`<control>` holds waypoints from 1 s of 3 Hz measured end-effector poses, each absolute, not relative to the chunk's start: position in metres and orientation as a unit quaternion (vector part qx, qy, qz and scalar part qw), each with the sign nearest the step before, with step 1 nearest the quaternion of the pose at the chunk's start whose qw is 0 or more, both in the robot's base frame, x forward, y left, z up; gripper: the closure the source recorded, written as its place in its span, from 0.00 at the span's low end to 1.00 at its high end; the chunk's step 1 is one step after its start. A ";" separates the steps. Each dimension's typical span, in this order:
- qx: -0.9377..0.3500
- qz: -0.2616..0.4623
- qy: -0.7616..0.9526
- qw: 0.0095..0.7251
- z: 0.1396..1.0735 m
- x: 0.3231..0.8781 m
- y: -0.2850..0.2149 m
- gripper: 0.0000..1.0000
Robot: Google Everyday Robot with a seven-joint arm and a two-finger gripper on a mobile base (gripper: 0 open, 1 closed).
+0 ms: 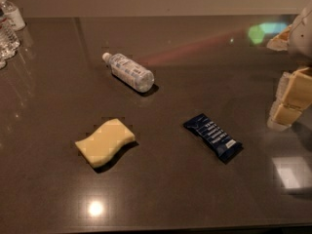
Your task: Pick rxbar blueberry
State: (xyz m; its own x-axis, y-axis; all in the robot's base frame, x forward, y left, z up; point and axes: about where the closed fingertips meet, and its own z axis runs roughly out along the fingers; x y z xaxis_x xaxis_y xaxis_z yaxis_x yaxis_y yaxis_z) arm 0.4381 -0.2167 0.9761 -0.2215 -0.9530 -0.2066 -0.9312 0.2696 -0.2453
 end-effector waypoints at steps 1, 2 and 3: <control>-0.603 -0.034 0.781 0.159 0.976 0.438 -0.217 0.00; -0.600 -0.025 0.784 0.159 0.976 0.436 -0.215 0.00; -0.581 0.001 0.796 0.170 0.968 0.429 -0.208 0.00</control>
Offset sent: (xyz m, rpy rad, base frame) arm -0.0056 0.0030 -0.0051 0.0367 0.0543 -0.0128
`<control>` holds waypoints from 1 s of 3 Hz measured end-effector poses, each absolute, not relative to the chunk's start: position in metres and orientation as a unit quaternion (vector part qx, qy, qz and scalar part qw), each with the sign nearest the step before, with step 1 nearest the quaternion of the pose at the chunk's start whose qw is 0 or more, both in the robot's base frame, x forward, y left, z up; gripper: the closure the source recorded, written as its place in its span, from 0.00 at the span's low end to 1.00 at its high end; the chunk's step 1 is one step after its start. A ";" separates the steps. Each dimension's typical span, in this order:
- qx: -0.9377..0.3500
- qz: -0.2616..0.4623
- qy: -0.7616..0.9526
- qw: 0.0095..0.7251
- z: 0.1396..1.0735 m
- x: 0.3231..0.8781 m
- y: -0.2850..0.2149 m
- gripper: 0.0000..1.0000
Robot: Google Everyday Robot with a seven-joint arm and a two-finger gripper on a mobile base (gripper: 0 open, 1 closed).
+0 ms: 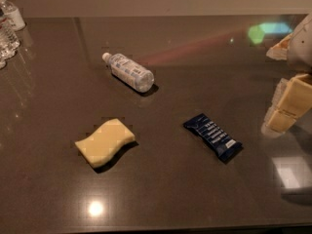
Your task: Pick rxbar blueberry
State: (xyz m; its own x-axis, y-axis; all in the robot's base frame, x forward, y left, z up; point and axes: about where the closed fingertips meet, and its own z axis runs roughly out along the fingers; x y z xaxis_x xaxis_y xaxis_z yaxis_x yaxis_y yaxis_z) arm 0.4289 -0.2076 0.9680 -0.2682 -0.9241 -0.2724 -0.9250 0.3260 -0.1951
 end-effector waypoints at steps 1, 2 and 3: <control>-0.556 0.029 0.809 0.188 0.953 0.423 -0.190 0.00; -0.541 0.042 0.815 0.201 0.935 0.422 -0.167 0.00; -0.537 0.042 0.816 0.208 0.913 0.425 -0.149 0.00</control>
Offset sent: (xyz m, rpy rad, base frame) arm -0.0040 0.0685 -0.0627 0.1687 0.0069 -0.1035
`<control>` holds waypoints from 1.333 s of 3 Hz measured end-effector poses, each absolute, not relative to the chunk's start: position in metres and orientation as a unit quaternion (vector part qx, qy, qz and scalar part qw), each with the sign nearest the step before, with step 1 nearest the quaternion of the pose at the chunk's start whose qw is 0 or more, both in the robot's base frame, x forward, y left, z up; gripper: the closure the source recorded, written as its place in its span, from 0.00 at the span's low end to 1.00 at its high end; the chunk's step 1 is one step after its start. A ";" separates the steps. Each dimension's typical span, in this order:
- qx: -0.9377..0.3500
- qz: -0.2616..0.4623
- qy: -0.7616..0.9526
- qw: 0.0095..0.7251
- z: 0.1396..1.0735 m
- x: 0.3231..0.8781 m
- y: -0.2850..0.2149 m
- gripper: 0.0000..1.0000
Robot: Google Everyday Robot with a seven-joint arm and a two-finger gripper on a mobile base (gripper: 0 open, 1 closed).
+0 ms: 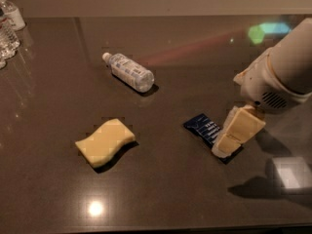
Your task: Pick rxbar blueberry
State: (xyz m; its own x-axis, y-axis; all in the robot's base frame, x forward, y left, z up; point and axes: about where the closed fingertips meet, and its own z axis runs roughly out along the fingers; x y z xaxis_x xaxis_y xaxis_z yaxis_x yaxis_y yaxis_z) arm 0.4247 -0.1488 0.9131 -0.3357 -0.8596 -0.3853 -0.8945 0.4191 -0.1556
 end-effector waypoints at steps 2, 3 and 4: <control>-0.528 0.063 0.822 0.205 0.873 0.428 -0.133 0.00; -0.526 0.067 0.824 0.198 0.860 0.428 -0.131 0.00; -0.528 0.069 0.825 0.188 0.848 0.428 -0.129 0.00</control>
Offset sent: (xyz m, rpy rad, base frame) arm 0.0055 0.0202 -0.0647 0.0533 0.0574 -0.0226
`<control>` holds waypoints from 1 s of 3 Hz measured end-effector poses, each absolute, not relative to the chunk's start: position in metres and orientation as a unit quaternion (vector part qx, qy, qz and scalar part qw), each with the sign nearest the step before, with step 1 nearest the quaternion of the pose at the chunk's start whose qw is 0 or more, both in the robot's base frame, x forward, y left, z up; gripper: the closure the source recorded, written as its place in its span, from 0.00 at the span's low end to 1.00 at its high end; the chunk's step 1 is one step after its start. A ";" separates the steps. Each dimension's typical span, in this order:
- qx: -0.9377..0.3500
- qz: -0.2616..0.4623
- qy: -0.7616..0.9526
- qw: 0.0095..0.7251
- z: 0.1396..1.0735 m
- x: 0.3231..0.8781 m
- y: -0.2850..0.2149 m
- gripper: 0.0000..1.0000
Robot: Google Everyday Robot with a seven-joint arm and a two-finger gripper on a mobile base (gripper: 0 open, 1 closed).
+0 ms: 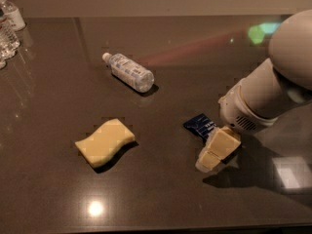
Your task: Pick rxbar blueberry
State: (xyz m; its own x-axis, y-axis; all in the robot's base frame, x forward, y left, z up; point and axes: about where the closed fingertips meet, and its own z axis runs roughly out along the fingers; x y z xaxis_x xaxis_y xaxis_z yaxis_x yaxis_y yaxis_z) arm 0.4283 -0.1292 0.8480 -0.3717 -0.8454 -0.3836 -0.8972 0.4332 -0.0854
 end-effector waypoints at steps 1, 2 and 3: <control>-0.530 0.070 0.826 0.180 0.840 0.428 -0.129 0.00; -0.531 0.072 0.827 0.170 0.834 0.427 -0.129 0.16; -0.532 0.075 0.828 0.162 0.830 0.426 -0.130 0.39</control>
Offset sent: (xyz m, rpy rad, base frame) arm -0.0002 -0.0005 -0.0243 -0.0212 0.0670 0.0093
